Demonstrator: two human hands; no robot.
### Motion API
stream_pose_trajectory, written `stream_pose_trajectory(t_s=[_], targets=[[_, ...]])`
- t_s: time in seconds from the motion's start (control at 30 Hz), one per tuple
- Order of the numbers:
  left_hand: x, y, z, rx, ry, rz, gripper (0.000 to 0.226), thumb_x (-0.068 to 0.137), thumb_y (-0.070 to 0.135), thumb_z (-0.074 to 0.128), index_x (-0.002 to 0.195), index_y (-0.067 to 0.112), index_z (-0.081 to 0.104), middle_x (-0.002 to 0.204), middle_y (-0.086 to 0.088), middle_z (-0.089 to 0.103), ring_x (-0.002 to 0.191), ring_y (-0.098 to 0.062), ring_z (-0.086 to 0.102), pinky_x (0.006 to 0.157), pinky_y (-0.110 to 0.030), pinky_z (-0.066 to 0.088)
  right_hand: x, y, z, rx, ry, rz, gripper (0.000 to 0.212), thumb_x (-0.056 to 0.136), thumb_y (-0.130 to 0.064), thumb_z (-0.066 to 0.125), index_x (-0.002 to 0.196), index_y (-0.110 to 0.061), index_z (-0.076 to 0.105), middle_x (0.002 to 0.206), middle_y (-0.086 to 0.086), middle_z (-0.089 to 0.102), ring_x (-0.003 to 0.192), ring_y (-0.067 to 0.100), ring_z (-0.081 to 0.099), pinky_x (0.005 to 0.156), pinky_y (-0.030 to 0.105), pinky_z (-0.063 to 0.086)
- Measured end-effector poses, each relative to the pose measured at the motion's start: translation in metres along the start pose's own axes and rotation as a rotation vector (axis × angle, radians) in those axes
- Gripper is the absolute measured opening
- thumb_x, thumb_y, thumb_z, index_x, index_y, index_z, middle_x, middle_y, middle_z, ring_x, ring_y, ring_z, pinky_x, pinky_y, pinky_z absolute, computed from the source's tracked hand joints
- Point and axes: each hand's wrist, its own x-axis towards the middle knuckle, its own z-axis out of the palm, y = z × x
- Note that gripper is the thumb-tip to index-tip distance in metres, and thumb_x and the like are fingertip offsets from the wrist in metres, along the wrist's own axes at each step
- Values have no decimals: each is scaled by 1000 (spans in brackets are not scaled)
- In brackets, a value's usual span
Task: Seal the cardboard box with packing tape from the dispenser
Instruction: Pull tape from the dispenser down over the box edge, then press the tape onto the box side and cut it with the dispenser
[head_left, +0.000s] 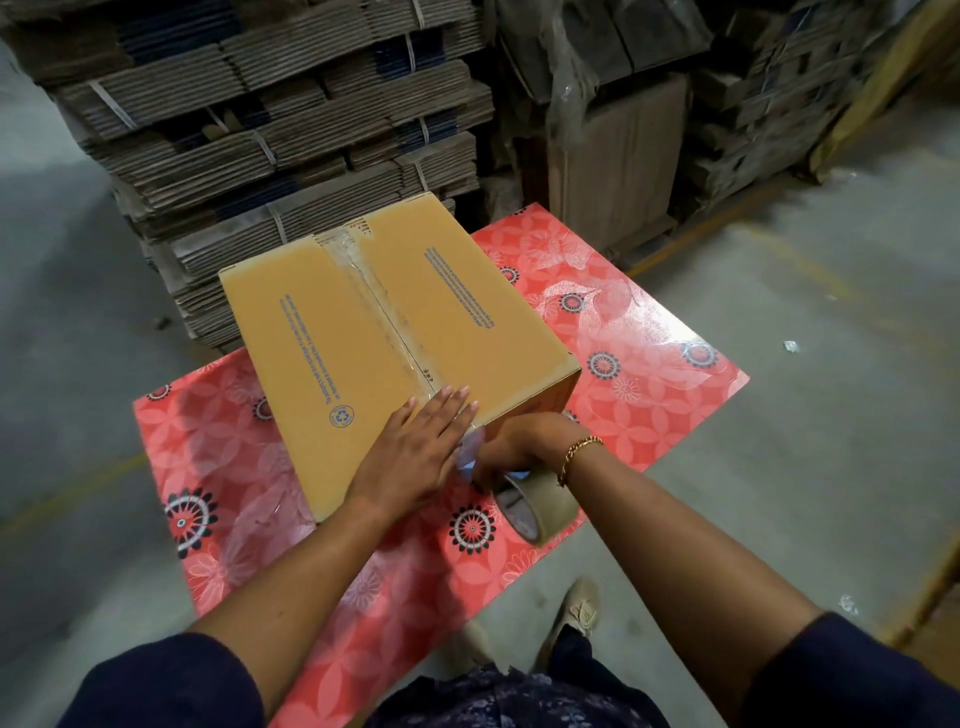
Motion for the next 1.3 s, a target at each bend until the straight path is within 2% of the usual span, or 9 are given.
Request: stream_pose_trajectory(t_s=[0.13,0.2,0.3,0.43,0.7,0.9,1.03,1.17,1.3], targets=[[-1,1,2,1,17,-1,62,100,37,49,157,21,31,166,-1,29,152,-17,30,117,-47,35,-2,28,41,-419,132,64,27,73,-43,70,69,-18,59,83,0,61,76,23,58,68,28,47],[0,0,3,15,28,8,60,101,38,45,157,20,31,166,-1,29,152,-18,30,117,-47,34,1,50,74,-455,289,-34,39,74,-50,69,98,-20,65,92,4,68,79,27,63,64,30,44],[0,1,2,0,28,3,61,101,38,44,157,20,31,166,-2,29,152,-19,30,118,-48,34,14,77,117,-517,464,-261,71,84,-46,67,143,-21,37,113,8,67,96,33,67,72,38,48],[0,1,-1,0,12,4,61,101,36,41,158,20,28,167,-2,27,153,-19,28,119,-48,32,39,85,144,-745,623,-461,75,81,-20,62,150,-18,32,110,11,64,95,33,61,86,48,48],[1,3,-2,9,-3,-4,60,102,36,42,158,20,29,167,-2,27,153,-19,27,118,-48,33,64,91,168,-780,668,-522,80,82,-14,46,158,-19,22,112,11,63,95,32,57,97,51,45],[1,3,-2,8,-1,-3,61,101,36,40,159,20,27,167,-2,25,154,-19,26,118,-48,32,35,77,147,-6,936,-281,21,87,-43,57,92,-23,63,91,-5,63,88,18,59,83,39,41],[1,3,-3,5,-13,-3,60,103,37,39,159,20,27,168,-2,24,153,-19,27,118,-48,32,38,55,98,1310,448,-107,21,93,-36,66,90,-16,68,89,1,69,74,11,64,62,26,49],[2,3,-4,11,-27,0,60,103,38,38,159,19,26,168,-2,24,153,-19,27,117,-49,33,57,53,93,1309,436,-211,11,87,-24,76,82,-15,73,78,5,74,76,26,64,73,43,50],[1,3,-5,21,-31,4,62,103,37,41,159,19,24,169,-2,21,154,-19,25,117,-48,33,59,54,105,1378,441,-214,15,89,-21,74,86,-7,72,80,39,67,62,35,61,51,37,50]])
